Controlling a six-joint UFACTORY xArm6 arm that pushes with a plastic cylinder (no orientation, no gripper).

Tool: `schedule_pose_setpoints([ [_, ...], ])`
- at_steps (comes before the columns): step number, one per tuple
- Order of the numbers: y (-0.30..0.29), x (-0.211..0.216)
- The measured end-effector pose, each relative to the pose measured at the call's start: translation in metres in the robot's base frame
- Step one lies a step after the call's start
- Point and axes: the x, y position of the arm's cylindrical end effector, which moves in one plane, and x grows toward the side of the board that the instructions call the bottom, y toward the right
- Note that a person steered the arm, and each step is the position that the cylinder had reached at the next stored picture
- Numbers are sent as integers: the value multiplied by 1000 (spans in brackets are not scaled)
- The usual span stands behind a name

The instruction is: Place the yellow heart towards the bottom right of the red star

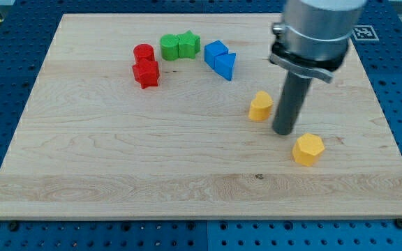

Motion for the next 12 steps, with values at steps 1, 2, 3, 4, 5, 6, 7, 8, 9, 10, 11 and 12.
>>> schedule_pose_setpoints([
  [1,28,-2],
  [2,20,-11],
  [3,-33,-18],
  [4,-68,-38],
  [5,-56,-28],
  [6,-16,-21],
  [7,-5,-42],
  [8,-35,-59],
  [9,-94,-66],
  [10,-121,-69],
  [11,-103,-69],
  [12,-99,-76],
])
